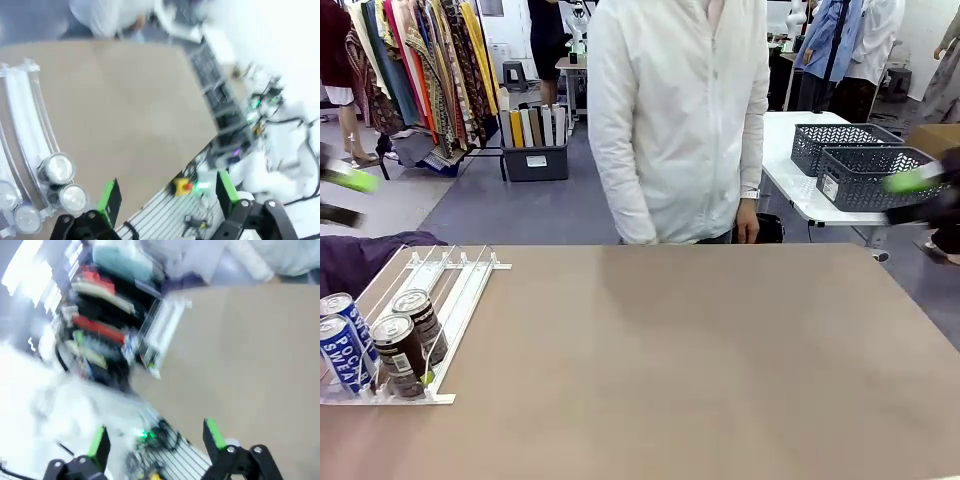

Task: Retrieve and store the cans from the dispenser.
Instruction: Pick up one can from the Automatic Can Dispenser and place it in the middle of the table.

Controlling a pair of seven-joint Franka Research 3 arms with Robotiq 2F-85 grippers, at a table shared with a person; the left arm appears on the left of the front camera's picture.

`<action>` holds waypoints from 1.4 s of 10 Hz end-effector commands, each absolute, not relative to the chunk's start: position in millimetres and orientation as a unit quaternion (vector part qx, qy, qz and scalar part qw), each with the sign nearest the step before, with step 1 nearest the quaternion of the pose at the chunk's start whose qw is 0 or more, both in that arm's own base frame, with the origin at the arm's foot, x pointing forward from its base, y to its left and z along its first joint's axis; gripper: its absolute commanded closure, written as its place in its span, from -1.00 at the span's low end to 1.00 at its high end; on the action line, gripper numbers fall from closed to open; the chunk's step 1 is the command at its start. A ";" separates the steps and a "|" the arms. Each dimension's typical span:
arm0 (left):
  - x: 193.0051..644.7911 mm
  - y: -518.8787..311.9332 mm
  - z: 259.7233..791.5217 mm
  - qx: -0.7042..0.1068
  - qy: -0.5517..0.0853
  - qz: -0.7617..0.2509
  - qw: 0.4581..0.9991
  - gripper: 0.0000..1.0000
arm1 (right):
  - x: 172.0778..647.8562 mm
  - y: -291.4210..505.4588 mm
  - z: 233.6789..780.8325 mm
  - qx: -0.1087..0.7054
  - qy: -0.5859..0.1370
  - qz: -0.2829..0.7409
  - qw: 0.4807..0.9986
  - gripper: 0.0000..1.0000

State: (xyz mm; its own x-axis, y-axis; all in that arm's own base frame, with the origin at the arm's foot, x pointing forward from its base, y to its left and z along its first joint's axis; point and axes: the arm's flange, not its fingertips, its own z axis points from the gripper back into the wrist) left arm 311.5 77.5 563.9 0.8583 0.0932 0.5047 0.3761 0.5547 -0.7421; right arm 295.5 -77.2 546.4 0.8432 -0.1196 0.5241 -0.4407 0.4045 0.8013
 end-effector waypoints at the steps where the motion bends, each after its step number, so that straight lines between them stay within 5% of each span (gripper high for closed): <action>1: 287.6 161.8 528.8 -0.528 -0.317 -0.005 0.788 -1.00 | 255.8 -133.8 478.5 0.592 -0.338 0.006 0.731 -1.00; 4: 246.0 214.1 487.9 -0.559 -0.354 0.070 0.746 -1.00 | 239.5 -161.4 433.2 0.619 -0.358 -0.065 0.696 -1.00; 6: 234.3 225.8 497.5 -0.549 -0.347 0.073 0.757 -1.00 | 242.1 -217.3 464.2 0.610 -0.357 -0.083 0.703 -1.00; 12: 234.1 223.1 498.7 -0.547 -0.336 0.080 0.763 -1.00 | 242.1 -217.3 464.2 0.610 -0.357 -0.083 0.703 -1.00; 13: 237.7 209.1 513.0 -0.468 -0.327 0.062 0.819 -1.00 | 242.1 -217.3 464.2 0.610 -0.357 -0.083 0.703 -1.00; 14: 247.7 186.6 525.3 -0.387 -0.238 -0.009 0.891 -1.00 | 242.1 -217.3 464.2 0.610 -0.357 -0.083 0.703 -1.00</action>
